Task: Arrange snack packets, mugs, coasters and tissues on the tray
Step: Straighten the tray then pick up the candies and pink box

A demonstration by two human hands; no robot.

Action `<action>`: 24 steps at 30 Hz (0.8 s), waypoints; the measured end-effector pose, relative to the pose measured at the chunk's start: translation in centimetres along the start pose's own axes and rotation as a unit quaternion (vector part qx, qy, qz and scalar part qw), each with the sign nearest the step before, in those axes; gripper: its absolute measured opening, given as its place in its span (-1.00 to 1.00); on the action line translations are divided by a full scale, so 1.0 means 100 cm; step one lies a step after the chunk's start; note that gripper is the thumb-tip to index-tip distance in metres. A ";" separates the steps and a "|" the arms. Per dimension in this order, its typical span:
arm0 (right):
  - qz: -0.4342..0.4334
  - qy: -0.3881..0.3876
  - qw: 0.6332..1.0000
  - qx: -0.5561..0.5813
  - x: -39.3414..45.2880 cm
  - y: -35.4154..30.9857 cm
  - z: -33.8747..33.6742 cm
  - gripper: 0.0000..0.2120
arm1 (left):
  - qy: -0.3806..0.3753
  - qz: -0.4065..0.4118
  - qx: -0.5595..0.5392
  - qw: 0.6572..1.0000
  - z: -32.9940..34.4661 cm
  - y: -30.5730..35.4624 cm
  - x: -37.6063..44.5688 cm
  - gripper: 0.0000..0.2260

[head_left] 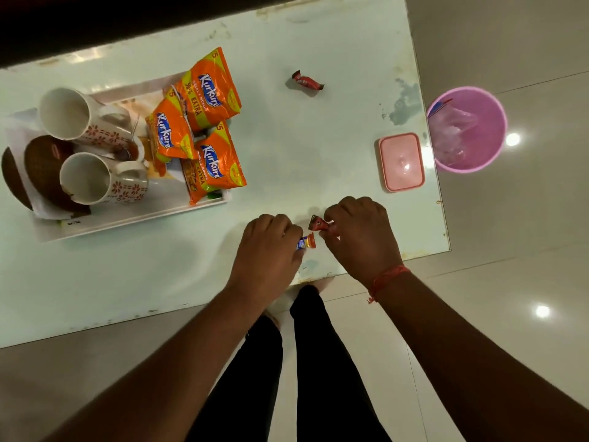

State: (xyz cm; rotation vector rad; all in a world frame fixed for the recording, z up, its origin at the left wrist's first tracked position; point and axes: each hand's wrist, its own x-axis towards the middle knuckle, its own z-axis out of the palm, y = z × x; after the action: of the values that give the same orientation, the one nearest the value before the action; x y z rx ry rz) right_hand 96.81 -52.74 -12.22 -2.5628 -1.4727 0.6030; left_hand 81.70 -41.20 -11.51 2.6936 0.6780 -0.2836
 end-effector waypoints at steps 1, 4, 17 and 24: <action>0.005 -0.003 1.000 0.012 0.000 -0.001 -0.001 -0.77 | 0.002 0.003 0.007 1.000 0.004 0.000 -0.003 -0.77; 0.034 0.021 0.997 0.059 0.012 0.000 -0.010 -0.75 | 0.007 0.024 0.031 0.999 0.014 -0.001 -0.003 -0.76; 0.009 0.029 1.000 0.002 0.184 0.005 -0.043 -0.48 | 0.051 -0.034 -0.038 0.997 0.006 -0.016 0.011 -0.60; -0.030 -0.008 0.990 -0.140 0.198 0.000 -0.011 -0.53 | 0.004 -0.049 -0.050 0.998 0.004 -0.017 0.012 -0.43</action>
State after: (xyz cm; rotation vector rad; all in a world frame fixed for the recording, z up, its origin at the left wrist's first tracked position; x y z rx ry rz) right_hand 106.08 -35.77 -16.70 -2.7086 -1.7461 0.4375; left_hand 81.87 -39.49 -12.72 2.5726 0.8078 -0.2561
